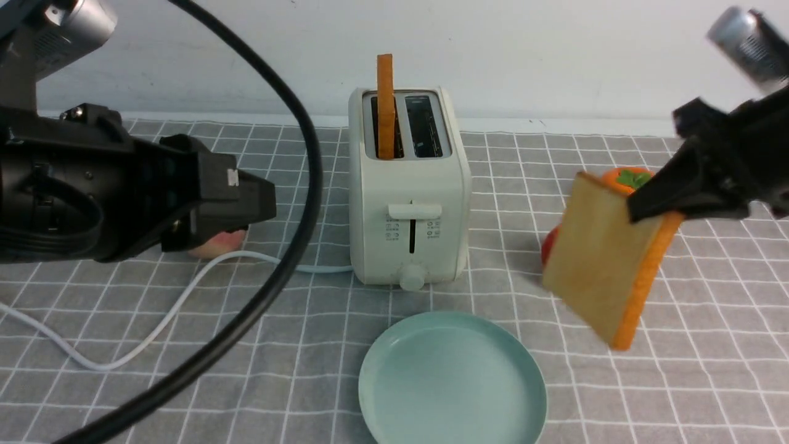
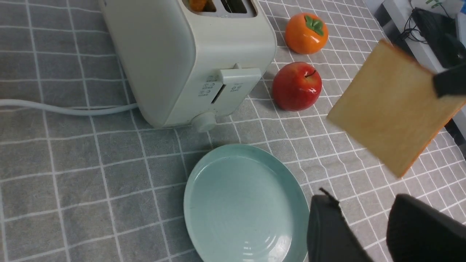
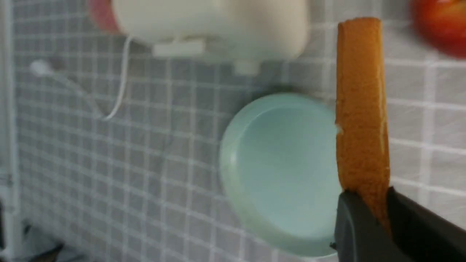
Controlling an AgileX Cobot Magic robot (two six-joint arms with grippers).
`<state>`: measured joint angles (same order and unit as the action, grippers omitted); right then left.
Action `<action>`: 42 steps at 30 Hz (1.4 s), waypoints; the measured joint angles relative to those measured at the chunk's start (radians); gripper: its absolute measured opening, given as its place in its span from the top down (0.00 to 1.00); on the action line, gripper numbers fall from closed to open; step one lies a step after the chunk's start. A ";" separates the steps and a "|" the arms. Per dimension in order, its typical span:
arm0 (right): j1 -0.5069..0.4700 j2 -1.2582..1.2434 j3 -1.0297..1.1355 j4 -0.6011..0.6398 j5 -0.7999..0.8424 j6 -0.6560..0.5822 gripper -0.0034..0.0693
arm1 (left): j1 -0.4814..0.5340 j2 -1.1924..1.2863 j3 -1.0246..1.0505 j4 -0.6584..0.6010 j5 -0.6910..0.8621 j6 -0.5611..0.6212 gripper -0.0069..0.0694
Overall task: Take toasted bread from bread machine on grey coffee table place on plate.
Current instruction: 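Place the held slice of bread on top of the slice on the plate with the right gripper, then reach for a toast slice standing in the toaster with the left gripper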
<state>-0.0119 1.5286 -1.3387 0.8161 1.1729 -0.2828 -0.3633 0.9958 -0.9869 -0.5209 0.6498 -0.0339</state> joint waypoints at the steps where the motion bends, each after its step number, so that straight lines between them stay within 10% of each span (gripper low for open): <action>1: 0.050 0.000 0.075 0.114 -0.010 -0.072 0.86 | 0.000 0.000 0.000 0.000 0.000 0.001 0.60; 15: 0.344 0.077 0.381 0.508 -0.411 -0.369 0.79 | 0.000 0.002 0.000 0.000 0.005 0.001 0.60; 23: 0.314 0.072 0.374 0.453 -0.468 -0.369 0.33 | 0.000 0.002 0.000 0.000 0.045 0.001 0.60; 29: 0.106 -0.070 0.287 0.267 -0.371 -0.362 0.03 | 0.000 0.002 0.000 0.013 0.037 0.002 0.60; 42: -0.036 -0.567 0.224 0.075 -0.138 -0.332 0.32 | 0.000 0.110 -0.078 0.008 -0.155 0.021 0.60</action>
<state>-0.0483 0.9621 -1.1151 0.8907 1.0348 -0.6144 -0.3633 1.1063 -1.0649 -0.5128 0.4945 -0.0132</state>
